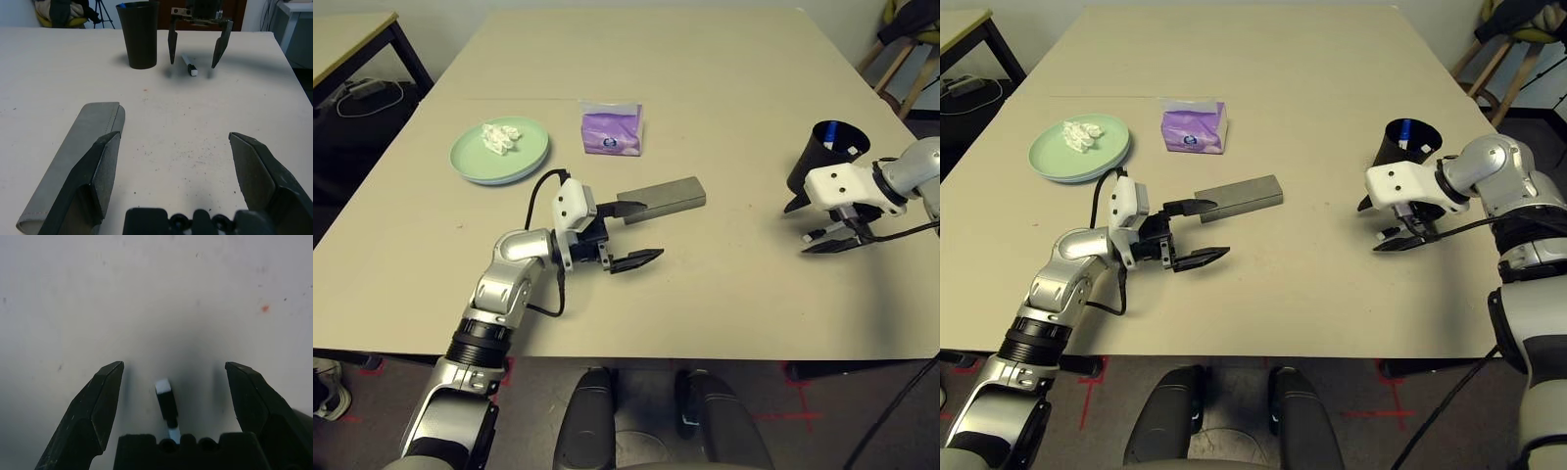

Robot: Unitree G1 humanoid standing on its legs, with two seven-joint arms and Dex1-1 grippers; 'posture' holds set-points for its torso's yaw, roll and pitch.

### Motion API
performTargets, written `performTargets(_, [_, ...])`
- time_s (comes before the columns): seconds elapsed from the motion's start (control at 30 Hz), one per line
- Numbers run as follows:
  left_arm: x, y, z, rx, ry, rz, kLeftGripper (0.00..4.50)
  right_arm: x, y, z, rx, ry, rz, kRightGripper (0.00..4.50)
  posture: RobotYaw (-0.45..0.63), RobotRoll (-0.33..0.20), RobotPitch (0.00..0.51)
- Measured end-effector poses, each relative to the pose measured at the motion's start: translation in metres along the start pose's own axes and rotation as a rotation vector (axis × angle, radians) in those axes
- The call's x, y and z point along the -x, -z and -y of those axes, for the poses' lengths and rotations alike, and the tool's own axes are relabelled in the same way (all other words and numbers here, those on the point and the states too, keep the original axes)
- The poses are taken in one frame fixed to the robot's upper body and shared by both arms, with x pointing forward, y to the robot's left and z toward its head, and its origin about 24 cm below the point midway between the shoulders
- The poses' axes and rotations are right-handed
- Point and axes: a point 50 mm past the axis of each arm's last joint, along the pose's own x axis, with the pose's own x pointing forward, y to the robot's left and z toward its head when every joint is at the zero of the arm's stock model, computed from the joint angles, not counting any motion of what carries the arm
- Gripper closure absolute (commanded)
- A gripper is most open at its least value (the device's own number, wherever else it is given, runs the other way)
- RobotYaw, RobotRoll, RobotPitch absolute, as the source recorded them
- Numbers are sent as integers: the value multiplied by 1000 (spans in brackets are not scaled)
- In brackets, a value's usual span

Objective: Organize and tidy the items on the table.

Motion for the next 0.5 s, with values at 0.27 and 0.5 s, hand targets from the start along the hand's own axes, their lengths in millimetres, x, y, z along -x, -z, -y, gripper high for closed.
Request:
performTargets(0.27, [0,-2,0,-25,2,10,0,-1,4,-2,69,-72,-109,25,218,0,183])
performTargets(0.5, [0,-3,0,-38,-1,9,0,-3,7,-2,110,-93,-177,25,227,0,185])
